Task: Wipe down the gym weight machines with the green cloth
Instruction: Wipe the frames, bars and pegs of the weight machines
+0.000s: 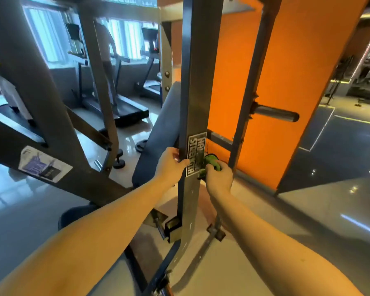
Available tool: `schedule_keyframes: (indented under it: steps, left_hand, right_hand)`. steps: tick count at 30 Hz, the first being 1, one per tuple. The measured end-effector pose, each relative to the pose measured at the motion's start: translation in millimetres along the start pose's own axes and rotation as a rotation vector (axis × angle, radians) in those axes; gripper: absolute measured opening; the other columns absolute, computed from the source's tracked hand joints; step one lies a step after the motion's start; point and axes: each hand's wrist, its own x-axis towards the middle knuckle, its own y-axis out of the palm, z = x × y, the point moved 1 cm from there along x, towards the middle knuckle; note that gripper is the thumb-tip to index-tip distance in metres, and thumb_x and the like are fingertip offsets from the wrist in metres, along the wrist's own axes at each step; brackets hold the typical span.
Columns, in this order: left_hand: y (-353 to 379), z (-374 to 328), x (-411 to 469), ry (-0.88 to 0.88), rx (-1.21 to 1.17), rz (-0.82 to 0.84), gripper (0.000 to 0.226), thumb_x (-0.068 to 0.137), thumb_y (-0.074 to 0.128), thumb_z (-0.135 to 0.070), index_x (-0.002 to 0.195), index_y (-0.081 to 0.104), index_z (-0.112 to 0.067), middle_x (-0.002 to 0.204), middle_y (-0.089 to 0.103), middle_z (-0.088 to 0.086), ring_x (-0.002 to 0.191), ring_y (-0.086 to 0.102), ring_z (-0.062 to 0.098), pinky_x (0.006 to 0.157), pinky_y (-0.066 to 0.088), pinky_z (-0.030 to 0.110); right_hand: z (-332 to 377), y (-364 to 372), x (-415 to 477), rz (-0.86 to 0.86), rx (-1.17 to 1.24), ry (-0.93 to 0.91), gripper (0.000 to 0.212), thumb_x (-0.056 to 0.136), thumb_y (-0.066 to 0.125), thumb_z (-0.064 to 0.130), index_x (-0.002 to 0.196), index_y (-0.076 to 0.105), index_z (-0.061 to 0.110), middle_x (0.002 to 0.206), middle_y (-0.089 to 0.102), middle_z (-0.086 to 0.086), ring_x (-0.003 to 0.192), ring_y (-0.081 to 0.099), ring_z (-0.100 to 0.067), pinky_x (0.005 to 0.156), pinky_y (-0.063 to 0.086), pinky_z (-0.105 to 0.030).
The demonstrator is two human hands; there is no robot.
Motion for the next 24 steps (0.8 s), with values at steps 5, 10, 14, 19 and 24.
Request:
schedule_keyframes:
  steps: [5, 10, 14, 19, 24]
  left_hand:
    - [10.5, 27.7, -4.8, 0.095, -0.002, -0.008, 0.036, 0.088, 0.079, -0.031, 0.113, 0.053, -0.031, 0.107, 0.061, -0.011, 0.087, 0.064, 0.004, 0.074, 0.052, 0.020]
    - [22.7, 63.5, -6.3, 0.066, -0.034, 0.002, 0.039, 0.085, 0.081, -0.029, 0.115, 0.058, -0.025, 0.107, 0.064, -0.010, 0.092, 0.066, 0.003, 0.083, 0.057, 0.024]
    - [35.3, 85.6, -7.8, 0.020, -0.076, 0.003, 0.035, 0.086, 0.080, -0.023, 0.114, 0.060, -0.026, 0.106, 0.065, -0.011, 0.097, 0.066, 0.002, 0.085, 0.056, 0.023]
    - [41.4, 90.1, -14.4, -0.006, -0.097, 0.007, 0.032, 0.086, 0.080, -0.022, 0.111, 0.059, -0.027, 0.108, 0.062, -0.012, 0.098, 0.063, 0.002, 0.084, 0.054, 0.022]
    - [35.3, 94.0, -15.2, 0.009, -0.130, 0.044, 0.028, 0.090, 0.076, -0.018, 0.111, 0.061, -0.025, 0.107, 0.064, -0.010, 0.098, 0.064, 0.000, 0.082, 0.052, 0.015]
  right_hand:
    - [-44.5, 36.4, -14.6, 0.116, -0.004, 0.047, 0.040, 0.096, 0.052, 0.027, 0.127, 0.066, 0.005, 0.131, 0.060, -0.002, 0.120, 0.058, -0.019, 0.103, 0.046, -0.028]
    - [-74.8, 49.7, -14.7, -0.079, -0.029, -0.069, 0.033, 0.095, 0.066, 0.002, 0.127, 0.066, 0.007, 0.120, 0.050, 0.006, 0.114, 0.050, -0.006, 0.090, 0.036, -0.002]
    - [-117.2, 55.4, -17.0, -0.104, -0.057, -0.041, 0.027, 0.091, 0.065, -0.006, 0.114, 0.070, 0.006, 0.116, 0.055, 0.003, 0.108, 0.054, -0.007, 0.091, 0.042, -0.003]
    - [-130.4, 45.5, -6.0, 0.009, -0.154, 0.152, 0.020, 0.089, 0.072, 0.002, 0.097, 0.065, 0.020, 0.104, 0.062, 0.004, 0.110, 0.063, -0.021, 0.094, 0.048, -0.027]
    - [-98.1, 41.1, -1.4, 0.048, -0.010, -0.043, 0.009, 0.090, 0.074, 0.011, 0.096, 0.069, 0.016, 0.099, 0.070, 0.005, 0.098, 0.065, -0.006, 0.086, 0.053, -0.020]
